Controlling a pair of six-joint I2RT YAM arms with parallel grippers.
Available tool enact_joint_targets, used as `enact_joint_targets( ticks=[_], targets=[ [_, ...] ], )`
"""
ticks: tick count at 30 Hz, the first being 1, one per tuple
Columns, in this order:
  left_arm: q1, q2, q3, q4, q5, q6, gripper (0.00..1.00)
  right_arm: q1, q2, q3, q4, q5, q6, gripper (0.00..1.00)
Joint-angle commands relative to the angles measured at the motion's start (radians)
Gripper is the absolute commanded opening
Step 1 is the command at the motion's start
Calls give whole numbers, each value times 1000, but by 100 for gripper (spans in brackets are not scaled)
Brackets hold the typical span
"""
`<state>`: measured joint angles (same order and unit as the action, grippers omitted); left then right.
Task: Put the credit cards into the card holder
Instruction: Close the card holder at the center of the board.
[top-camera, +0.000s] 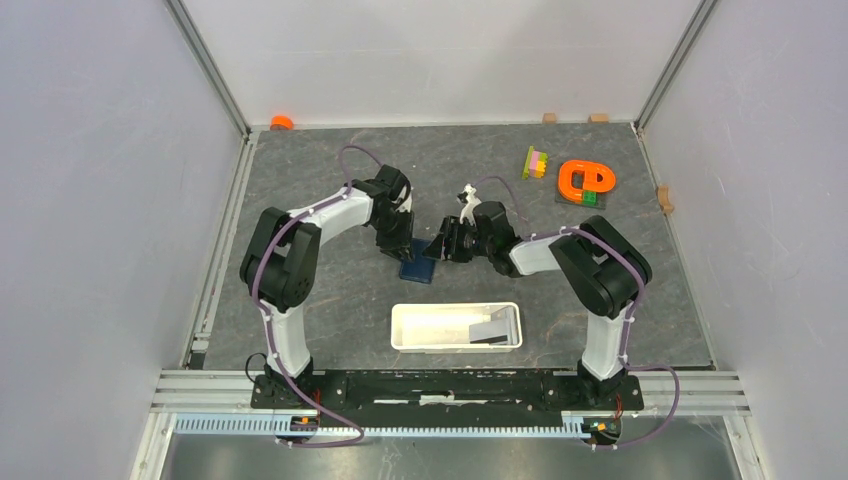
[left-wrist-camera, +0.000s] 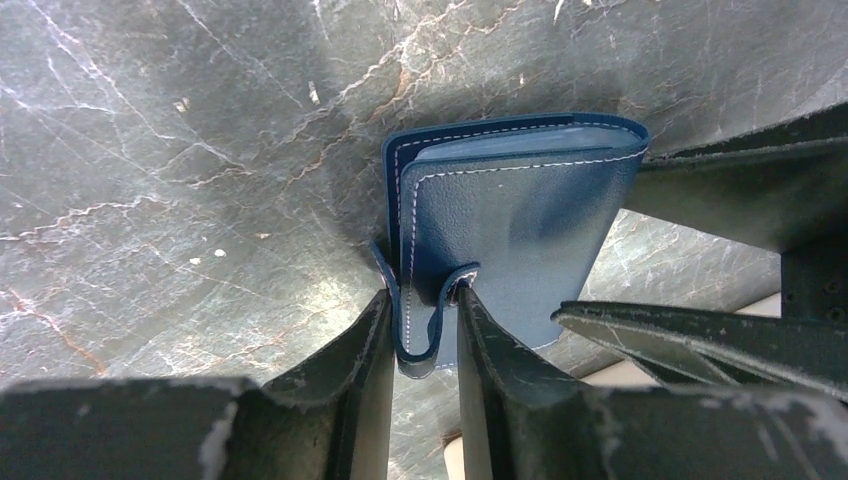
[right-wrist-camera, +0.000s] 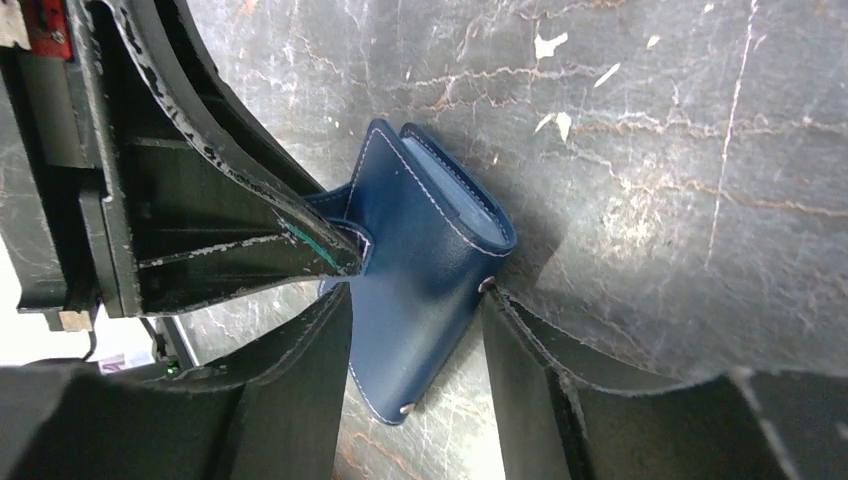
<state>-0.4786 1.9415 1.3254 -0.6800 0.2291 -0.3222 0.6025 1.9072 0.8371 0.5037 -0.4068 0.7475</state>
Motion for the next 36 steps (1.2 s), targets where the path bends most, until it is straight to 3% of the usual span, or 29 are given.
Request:
enact_joint_targets(
  ticks=[1,10,14,17,18,20,23,29,36],
  targets=[
    [-1,105,-51,-26,-8,40,25,3,70,23,95,-35,43,56],
    [25,113,-67,8,91,28,25,18,134,31,360,-129,129,42],
    [37,82,-71,46,120,18,26,17,119,17,395,-143,125,21],
    [42,30,-66,56,87,27,42,3,76,-7,380,-114,115,0],
    [45,4,-66,56,69,34,48,-6,51,-15,359,-101,103,0],
    [53,-54,-67,54,17,44,64,-43,-7,-23,276,-68,59,0],
    [68,-174,-75,54,-44,60,75,-94,-110,28,-9,18,-90,0],
    [99,-404,-116,95,-48,75,81,-113,-229,240,-609,374,-437,0],
    [140,-504,-169,120,-60,56,81,-102,-211,474,-1073,793,-575,0]
  ],
)
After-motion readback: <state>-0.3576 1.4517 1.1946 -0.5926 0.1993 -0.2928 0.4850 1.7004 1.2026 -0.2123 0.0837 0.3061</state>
